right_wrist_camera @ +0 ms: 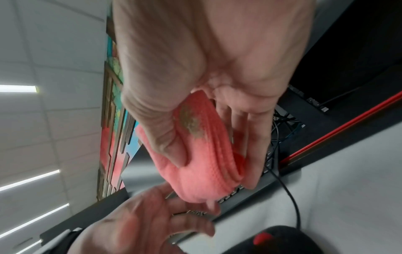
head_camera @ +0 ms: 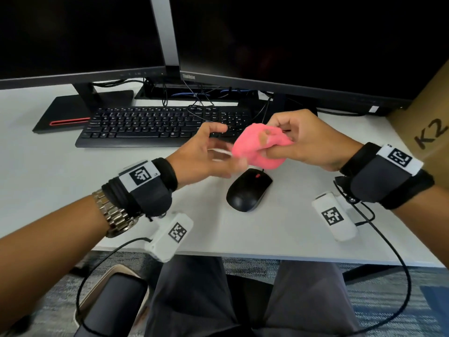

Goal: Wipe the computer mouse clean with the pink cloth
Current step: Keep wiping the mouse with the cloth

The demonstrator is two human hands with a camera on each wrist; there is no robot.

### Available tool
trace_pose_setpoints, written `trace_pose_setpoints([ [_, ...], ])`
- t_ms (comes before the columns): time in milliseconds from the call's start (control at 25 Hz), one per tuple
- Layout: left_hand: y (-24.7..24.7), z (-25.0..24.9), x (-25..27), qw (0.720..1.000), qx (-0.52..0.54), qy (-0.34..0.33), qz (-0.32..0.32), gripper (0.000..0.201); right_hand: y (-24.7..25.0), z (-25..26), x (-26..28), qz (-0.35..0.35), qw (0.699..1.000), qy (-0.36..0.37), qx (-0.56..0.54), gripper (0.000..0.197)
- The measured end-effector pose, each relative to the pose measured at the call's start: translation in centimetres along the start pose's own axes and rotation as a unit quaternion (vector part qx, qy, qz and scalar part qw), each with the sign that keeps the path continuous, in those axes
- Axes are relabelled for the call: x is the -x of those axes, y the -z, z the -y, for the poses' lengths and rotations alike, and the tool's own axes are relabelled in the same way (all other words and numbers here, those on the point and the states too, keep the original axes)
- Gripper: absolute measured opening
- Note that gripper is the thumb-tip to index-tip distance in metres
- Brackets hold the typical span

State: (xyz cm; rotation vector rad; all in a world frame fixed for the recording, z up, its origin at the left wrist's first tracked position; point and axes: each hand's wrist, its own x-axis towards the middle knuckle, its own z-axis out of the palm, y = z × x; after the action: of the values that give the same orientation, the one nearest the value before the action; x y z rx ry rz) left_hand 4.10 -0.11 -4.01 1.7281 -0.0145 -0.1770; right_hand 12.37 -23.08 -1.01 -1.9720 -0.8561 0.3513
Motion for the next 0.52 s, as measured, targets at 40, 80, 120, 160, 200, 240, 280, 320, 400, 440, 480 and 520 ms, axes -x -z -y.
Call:
trace_pose_setpoints([
  [40, 0.2, 0.4, 0.5, 0.998, -0.055, 0.013, 0.005, 0.101, -0.1, -0.2, 0.1, -0.008, 1.000, -0.001, 0.010, 0.019],
  [80, 0.1, 0.7, 1.0, 0.995, -0.101, 0.023, 0.008, 0.097, -0.4, -0.4, 0.3, -0.010, 1.000, 0.000, 0.030, 0.019],
  [120, -0.1, 1.1, 1.5, 0.991, -0.131, 0.027, 0.007, 0.094, -0.8, -0.7, 0.2, -0.009, 0.998, 0.004, 0.059, 0.021],
  [160, -0.4, 1.5, 1.8, 0.988, -0.150, 0.027, 0.003, 0.093, -1.4, -0.9, 0.1, -0.008, 0.996, 0.010, 0.091, 0.023],
  [200, -0.8, 1.7, 1.9, 0.986, -0.167, 0.022, -0.001, 0.093, -1.9, -1.2, 0.0, -0.007, 0.993, 0.016, 0.120, 0.024],
  [240, -1.2, 1.8, 2.0, 0.982, -0.190, 0.017, -0.005, 0.094, -2.3, -1.4, -0.1, -0.007, 0.989, 0.020, 0.144, 0.025],
  [280, -1.5, 1.8, 1.9, 0.977, -0.215, 0.012, -0.007, 0.094, -2.6, -1.6, -0.2, -0.008, 0.987, 0.022, 0.160, 0.026],
  [320, -1.8, 1.8, 1.8, 0.972, -0.236, 0.009, -0.009, 0.095, -2.8, -1.7, -0.3, -0.010, 0.985, 0.023, 0.170, 0.028],
  [400, -2.3, 1.5, 1.5, 0.963, -0.270, 0.007, -0.016, 0.096, -2.9, -1.6, -0.3, -0.009, 0.982, 0.030, 0.186, 0.030],
  [440, -2.5, 1.4, 1.4, 0.959, -0.284, 0.008, -0.018, 0.096, -3.0, -1.6, -0.2, -0.004, 0.981, 0.036, 0.193, 0.031],
  [480, -2.6, 1.4, 1.3, 0.955, -0.296, 0.009, -0.020, 0.098, -3.1, -1.5, -0.1, 0.001, 0.979, 0.040, 0.197, 0.032],
  [520, -2.7, 1.4, 1.3, 0.952, -0.306, 0.011, -0.022, 0.099, -3.1, -1.3, 0.1, 0.005, 0.979, 0.043, 0.200, 0.032],
])
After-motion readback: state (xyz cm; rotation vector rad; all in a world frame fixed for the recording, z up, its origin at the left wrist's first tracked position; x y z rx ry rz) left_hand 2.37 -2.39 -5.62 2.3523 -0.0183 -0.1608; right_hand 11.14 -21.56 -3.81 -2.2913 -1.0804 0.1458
